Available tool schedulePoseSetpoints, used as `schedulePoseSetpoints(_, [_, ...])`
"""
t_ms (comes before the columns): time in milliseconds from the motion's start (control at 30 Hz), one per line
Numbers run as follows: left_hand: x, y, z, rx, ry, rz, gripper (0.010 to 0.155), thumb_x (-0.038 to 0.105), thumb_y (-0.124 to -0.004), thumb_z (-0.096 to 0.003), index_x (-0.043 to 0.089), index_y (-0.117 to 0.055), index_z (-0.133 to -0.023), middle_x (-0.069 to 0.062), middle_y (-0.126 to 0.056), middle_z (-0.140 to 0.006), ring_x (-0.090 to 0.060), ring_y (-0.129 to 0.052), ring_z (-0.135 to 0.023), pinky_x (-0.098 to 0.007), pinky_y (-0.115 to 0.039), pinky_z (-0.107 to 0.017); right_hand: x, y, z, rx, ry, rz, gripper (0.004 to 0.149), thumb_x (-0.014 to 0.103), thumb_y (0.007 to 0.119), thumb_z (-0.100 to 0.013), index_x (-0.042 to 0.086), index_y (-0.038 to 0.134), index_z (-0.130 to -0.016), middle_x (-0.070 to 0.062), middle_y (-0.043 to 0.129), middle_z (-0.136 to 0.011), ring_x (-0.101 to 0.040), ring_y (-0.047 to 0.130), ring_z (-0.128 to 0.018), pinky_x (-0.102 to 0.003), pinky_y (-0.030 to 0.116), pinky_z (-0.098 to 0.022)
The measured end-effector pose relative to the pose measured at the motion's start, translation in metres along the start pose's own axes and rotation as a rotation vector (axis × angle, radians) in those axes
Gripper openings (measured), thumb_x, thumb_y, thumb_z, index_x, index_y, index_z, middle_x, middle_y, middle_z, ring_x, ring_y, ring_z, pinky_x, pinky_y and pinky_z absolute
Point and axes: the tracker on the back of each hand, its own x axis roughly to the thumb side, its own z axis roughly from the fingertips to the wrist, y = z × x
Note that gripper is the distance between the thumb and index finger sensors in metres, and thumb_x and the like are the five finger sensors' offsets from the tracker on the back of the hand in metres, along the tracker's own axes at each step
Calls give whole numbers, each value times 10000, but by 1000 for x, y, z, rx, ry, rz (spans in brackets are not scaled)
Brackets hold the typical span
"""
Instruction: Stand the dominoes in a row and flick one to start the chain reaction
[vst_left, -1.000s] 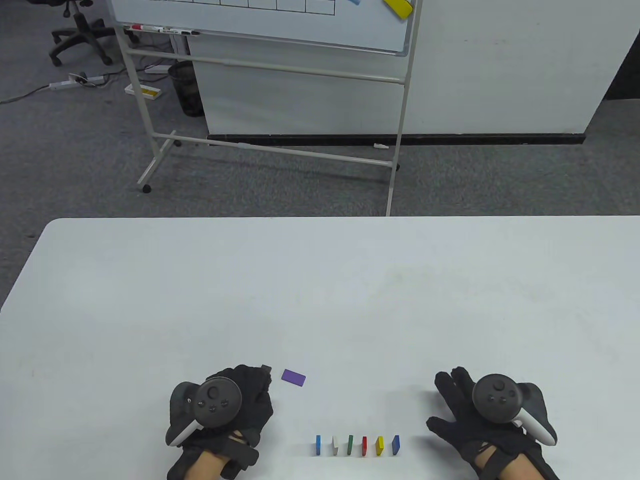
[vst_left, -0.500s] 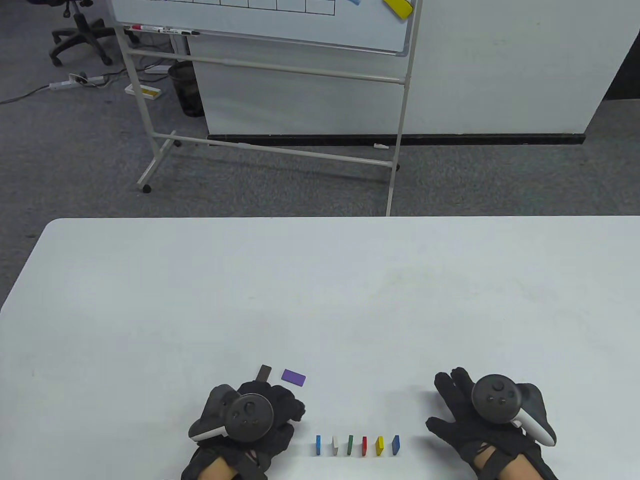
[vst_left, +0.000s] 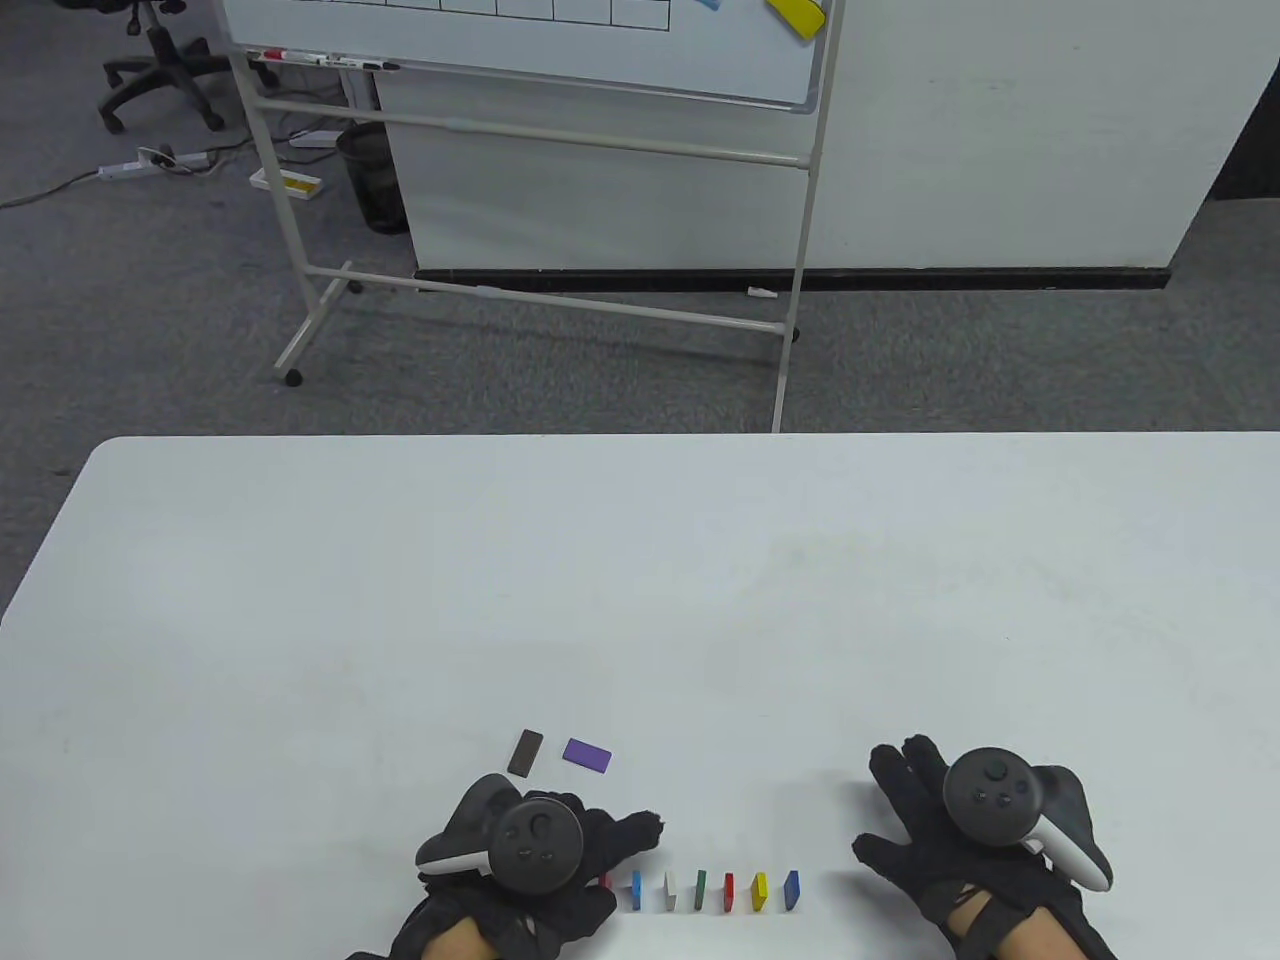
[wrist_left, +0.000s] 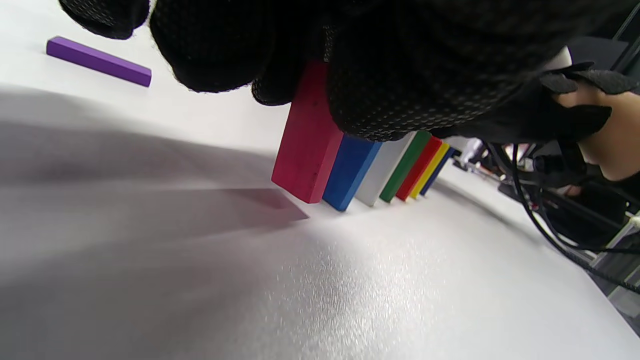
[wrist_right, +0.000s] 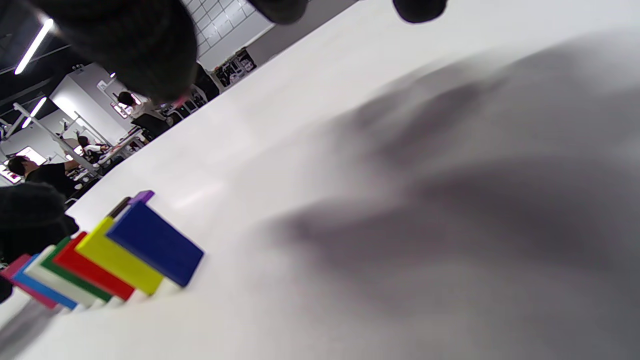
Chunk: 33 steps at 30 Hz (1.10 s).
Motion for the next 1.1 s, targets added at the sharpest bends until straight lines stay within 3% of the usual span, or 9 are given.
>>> schedulePoseSetpoints(1100, [2,-1,-1,-38,-2,-12,783,365,-946,-452,231,-509,-1088,7,-755,-931,-274,-838,-634,-674,-558,-660,1,1,0,4,-6,0,889,568,771,-501,171,292,-1135,-201,141,-1151,-552,326,-1069,-774,325,-663])
